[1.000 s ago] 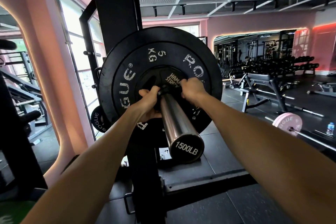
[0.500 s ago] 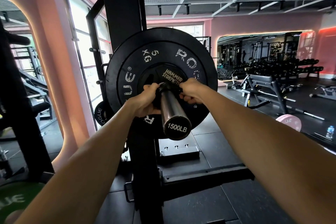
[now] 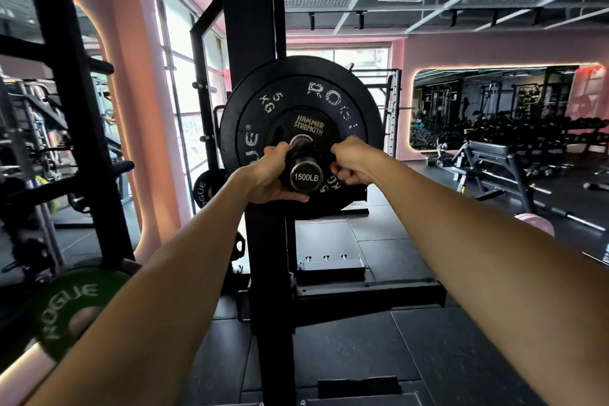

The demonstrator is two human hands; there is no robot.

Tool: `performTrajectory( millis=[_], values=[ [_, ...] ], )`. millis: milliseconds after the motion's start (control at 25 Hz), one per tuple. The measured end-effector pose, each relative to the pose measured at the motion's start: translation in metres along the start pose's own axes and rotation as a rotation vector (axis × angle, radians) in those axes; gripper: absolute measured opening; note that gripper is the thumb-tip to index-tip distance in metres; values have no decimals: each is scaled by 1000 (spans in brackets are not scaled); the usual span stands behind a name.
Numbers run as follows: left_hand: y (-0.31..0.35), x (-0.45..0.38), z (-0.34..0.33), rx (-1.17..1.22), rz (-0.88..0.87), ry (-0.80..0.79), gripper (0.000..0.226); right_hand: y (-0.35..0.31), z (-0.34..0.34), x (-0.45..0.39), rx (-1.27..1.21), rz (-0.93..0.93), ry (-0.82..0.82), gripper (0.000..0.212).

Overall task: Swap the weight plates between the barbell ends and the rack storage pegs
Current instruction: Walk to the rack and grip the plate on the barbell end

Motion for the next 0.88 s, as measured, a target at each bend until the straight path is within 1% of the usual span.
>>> performTrajectory(
  millis=[120, 200, 280, 360, 560, 600, 720, 760, 880],
  values=[
    [8, 44, -13, 24, -21, 6, 75, 8, 3, 41, -6, 38, -40, 31],
    [11, 66, -19, 32, -18, 8, 75, 12, 6, 63, -5, 55, -55, 31],
    [15, 89, -24, 21, -14, -5, 68, 17, 10, 86, -6, 65, -67, 29],
    [20, 112, -34, 20, -14, -53, 62, 24, 15, 106, -32, 60, -93, 28],
    [36, 156, -56, 69, -65, -147, 53, 44, 30, 140, -293, -31, -173, 22],
    [40, 164, -61, 53, -85, -163, 50, 48, 35, 146, -348, -50, -185, 23],
    [50, 192, -79, -16, -203, -204, 20, 68, 51, 169, -452, -104, -197, 27],
    [53, 202, -85, -49, -234, -215, 17, 76, 55, 176, -468, -124, -198, 29],
    [50, 232, -103, -149, -311, -238, 20, 103, 58, 199, -543, -185, -205, 32]
  ],
)
Point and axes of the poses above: each hand's wrist, its own x-axis away from the middle knuckle, its own z-axis out of the back of the hand, y = z × x, the point moved 5 cm from there along -x, towards the middle knuckle, and after that the axes turned 14 degrees about -z, right-handed, at the moved point
